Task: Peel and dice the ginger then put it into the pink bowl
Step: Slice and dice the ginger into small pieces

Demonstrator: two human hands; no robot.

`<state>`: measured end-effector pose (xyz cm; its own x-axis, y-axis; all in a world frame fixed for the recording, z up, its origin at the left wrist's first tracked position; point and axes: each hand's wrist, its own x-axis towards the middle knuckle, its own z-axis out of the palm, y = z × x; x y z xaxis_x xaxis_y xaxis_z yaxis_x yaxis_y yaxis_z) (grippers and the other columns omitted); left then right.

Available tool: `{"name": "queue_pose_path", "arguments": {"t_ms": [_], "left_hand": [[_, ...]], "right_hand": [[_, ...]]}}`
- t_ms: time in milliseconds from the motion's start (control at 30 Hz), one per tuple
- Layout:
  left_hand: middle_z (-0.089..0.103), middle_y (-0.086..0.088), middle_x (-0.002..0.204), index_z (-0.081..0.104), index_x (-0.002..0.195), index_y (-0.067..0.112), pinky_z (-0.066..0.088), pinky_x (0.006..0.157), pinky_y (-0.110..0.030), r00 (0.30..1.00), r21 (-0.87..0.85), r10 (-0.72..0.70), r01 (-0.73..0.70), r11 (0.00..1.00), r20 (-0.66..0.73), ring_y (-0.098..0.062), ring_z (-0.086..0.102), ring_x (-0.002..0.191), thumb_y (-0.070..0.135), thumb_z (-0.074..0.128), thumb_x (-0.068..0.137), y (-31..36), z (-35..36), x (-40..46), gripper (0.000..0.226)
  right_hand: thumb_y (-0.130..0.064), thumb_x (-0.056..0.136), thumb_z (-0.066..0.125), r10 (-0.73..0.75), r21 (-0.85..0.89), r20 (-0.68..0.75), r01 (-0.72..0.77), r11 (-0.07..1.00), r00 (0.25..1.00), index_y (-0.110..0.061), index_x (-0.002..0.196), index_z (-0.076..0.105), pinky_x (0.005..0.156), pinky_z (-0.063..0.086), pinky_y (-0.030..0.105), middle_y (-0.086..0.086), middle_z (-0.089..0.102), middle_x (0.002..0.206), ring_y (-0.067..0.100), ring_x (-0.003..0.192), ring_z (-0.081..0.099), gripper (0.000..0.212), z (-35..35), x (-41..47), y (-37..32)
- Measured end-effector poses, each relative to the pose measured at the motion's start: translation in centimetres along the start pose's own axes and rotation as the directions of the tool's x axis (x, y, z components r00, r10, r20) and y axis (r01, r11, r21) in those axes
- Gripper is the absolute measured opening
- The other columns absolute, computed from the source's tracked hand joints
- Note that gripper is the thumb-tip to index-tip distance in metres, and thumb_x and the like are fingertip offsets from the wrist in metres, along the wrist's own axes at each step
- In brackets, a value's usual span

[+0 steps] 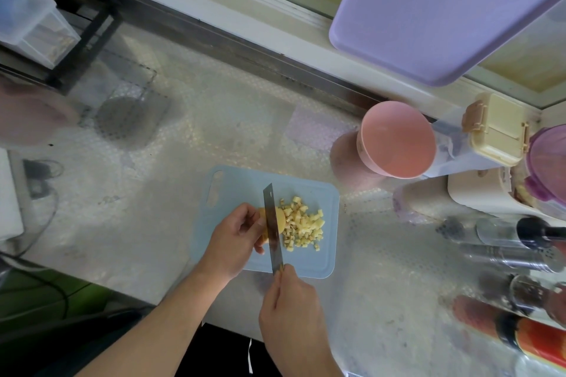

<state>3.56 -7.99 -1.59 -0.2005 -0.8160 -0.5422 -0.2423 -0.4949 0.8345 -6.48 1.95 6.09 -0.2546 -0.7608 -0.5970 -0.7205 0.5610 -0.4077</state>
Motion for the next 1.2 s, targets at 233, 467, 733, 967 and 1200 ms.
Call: {"name": "queue_pose_path", "arguments": {"t_ms": [233,467,733,967,1200], "left_hand": [[0.064,-0.014,0.069,0.055,0.083,0.006,0.055,0.06,-0.037,1.0,0.009,-0.013,0.013,1.0,0.016,-0.023,0.06,0.061,0.009,0.06,0.103,-0.6,-0.3,0.3,0.021],[0.062,-0.025,0.077,0.053,0.084,0.006,0.056,0.065,-0.045,1.0,0.009,-0.008,0.008,1.0,-0.002,-0.028,0.062,0.062,0.007,0.059,0.102,-0.9,-0.2,0.1,0.02],[0.067,-0.013,0.071,0.055,0.087,0.003,0.057,0.07,-0.046,0.999,-0.024,-0.038,0.038,0.999,-0.022,-0.028,0.067,0.064,0.01,0.059,0.103,-1.3,0.1,0.1,0.018],[0.063,-0.017,0.096,0.052,0.113,0.015,0.064,0.066,-0.04,0.999,-0.052,-0.002,0.0,0.999,-0.04,-0.024,0.068,0.076,0.013,0.071,0.097,-0.6,0.9,-0.1,0.025],[0.049,0.003,0.124,0.047,0.146,0.035,0.059,0.09,-0.03,0.99,0.461,0.097,-0.131,0.878,0.098,-0.015,0.065,0.1,0.019,0.063,0.101,-0.9,-0.5,1.3,0.05]], "right_hand": [[-0.024,0.104,0.036,-0.009,0.003,-0.008,0.009,1.0,1.0,-0.018,0.089,0.045,0.052,0.039,0.023,-0.001,0.054,0.074,0.016,0.065,0.056,0.019,0.1,2.1,-0.6],[-0.019,0.102,0.041,-0.005,0.034,-0.017,0.005,0.999,1.0,-0.019,0.098,0.047,0.065,0.05,0.034,0.001,0.058,0.079,0.026,0.078,0.064,0.008,1.5,4.4,-1.3],[-0.023,0.106,0.037,-0.077,0.046,-0.086,0.081,0.996,0.993,-0.017,0.098,0.052,0.062,0.052,0.032,0.004,0.066,0.082,0.022,0.073,0.064,0.018,1.4,4.3,-0.2],[-0.021,0.103,0.047,-0.027,0.244,-0.243,0.088,0.966,0.97,-0.026,0.067,0.033,0.046,0.035,0.022,-0.005,0.044,0.051,0.011,0.052,0.047,0.039,-1.7,2.2,2.3],[-0.016,0.102,0.048,0.059,0.297,-0.245,0.017,0.955,0.968,-0.023,0.064,0.032,0.044,0.026,0.024,-0.006,0.034,0.049,0.013,0.045,0.034,0.042,-2.6,2.8,4.6]]}}
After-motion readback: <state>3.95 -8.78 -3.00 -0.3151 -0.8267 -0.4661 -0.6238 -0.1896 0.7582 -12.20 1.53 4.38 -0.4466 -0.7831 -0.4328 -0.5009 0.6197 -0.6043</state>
